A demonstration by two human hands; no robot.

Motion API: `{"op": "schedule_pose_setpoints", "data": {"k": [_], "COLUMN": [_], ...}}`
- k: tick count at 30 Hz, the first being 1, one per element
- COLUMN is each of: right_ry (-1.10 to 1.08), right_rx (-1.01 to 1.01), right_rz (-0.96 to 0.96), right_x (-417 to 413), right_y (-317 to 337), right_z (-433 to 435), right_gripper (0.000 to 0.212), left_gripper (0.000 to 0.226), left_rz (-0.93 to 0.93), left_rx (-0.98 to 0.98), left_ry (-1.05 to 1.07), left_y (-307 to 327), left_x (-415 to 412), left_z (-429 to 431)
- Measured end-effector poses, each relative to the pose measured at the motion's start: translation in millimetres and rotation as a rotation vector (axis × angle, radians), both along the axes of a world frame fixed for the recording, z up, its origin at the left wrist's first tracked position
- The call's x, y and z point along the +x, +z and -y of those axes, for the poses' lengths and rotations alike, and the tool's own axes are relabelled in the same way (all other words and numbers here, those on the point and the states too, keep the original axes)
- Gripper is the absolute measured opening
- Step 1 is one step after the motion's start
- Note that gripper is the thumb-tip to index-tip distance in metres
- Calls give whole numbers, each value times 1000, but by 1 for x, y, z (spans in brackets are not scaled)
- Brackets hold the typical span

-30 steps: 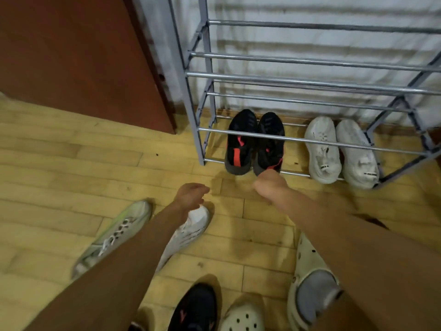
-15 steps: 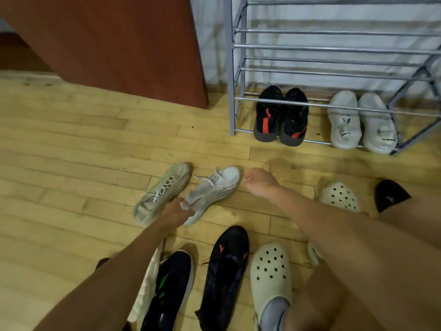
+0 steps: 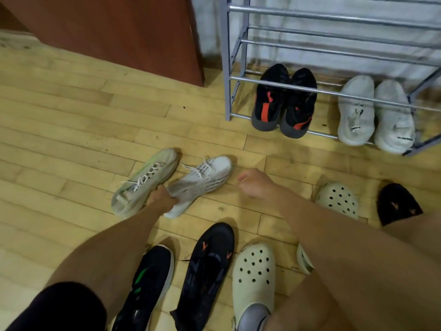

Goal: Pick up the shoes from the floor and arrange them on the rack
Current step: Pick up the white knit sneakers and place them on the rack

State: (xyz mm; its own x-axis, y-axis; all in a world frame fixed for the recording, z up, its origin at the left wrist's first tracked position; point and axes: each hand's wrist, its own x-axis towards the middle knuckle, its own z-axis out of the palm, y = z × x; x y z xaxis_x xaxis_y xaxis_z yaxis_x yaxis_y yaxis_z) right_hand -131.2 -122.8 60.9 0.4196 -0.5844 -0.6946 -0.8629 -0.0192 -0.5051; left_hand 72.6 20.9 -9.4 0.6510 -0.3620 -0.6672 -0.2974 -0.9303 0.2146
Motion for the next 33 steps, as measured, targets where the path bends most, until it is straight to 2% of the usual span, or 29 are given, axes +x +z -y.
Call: {"op": "schedule_pose_setpoints", "data": {"k": [4, 9, 13, 16, 22, 25, 28, 33], "right_ry": [27, -2, -28, -11, 62, 1, -118, -279], "right_rx": [-1, 30, 13, 0, -97, -162, -169, -229], "right_rz": [-18, -10, 5, 26, 108, 122, 223, 519], "right_x": [-6, -14, -23, -21, -26, -38, -56, -92], "right_y": [-5, -3, 17, 41, 106, 143, 186, 257], "right_z": [9, 12, 0, -17, -44, -44, -41, -30], "right_gripper": [32, 27, 29, 30, 30, 47, 62, 42], "left_gripper": [63, 45, 5, 13, 5, 4, 11, 18], "left_rz": [-137, -280, -467, -553, -621, -678, -683, -696], "left_rx": [98, 107, 32, -49, -297, -489, -637, -828], "left_ry": [-93, 80, 246, 309, 296, 249, 157, 10], "left_y": [-4, -3, 9, 25, 95, 149, 213, 315], "left_x": [-8, -17, -32, -45, -61, -71, -85, -132], "left_z": [-4, -5, -11, -19, -21, -5, 16, 44]}}
